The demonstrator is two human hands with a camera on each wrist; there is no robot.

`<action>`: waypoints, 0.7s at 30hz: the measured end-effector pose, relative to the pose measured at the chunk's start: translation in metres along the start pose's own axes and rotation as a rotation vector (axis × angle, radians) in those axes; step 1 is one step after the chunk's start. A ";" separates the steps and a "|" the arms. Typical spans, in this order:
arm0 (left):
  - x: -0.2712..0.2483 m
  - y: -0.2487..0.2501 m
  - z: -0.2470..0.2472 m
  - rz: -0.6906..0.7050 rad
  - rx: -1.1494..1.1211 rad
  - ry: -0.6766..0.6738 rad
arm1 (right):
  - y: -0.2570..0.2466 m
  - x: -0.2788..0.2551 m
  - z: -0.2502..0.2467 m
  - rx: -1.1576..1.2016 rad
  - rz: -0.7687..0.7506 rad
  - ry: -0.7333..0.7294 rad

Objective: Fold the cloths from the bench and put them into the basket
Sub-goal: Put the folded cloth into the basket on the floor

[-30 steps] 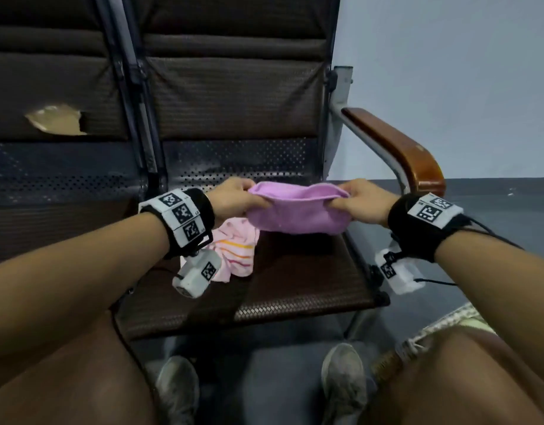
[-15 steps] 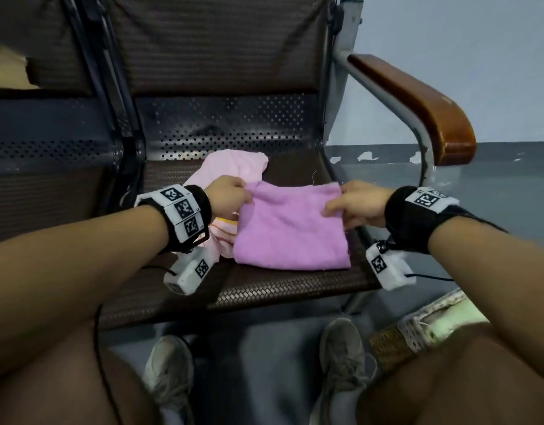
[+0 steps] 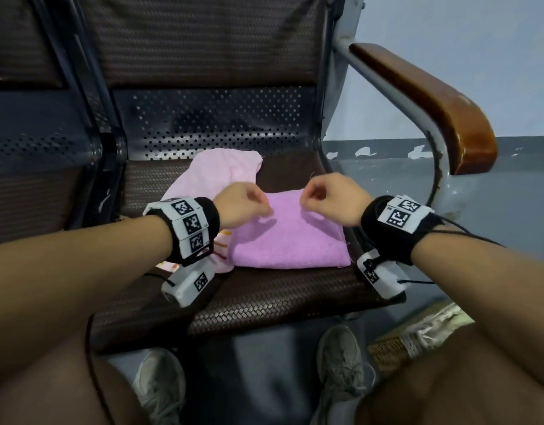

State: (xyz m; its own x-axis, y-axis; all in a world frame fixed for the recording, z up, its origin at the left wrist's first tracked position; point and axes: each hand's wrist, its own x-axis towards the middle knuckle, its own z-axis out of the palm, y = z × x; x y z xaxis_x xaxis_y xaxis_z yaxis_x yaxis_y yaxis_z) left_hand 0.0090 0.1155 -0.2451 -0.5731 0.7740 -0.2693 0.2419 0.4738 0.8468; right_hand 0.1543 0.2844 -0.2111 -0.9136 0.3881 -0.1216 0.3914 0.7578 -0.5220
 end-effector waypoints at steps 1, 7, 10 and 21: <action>-0.006 -0.002 0.003 0.018 0.033 -0.100 | -0.003 -0.005 0.003 -0.026 -0.021 -0.119; -0.034 -0.025 0.008 0.192 0.564 -0.209 | -0.001 -0.028 0.014 -0.344 -0.111 -0.426; -0.038 -0.031 0.003 0.209 0.546 -0.185 | -0.002 -0.029 0.015 -0.410 -0.167 -0.323; -0.041 -0.022 -0.010 -0.029 -0.094 0.022 | 0.015 -0.036 -0.012 0.230 0.120 -0.138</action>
State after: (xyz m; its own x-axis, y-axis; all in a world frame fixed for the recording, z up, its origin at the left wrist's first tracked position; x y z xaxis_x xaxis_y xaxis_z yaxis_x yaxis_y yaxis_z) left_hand 0.0193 0.0690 -0.2474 -0.5964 0.7505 -0.2849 0.1508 0.4534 0.8785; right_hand 0.1942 0.2884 -0.2048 -0.8749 0.3806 -0.2996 0.4765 0.5658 -0.6729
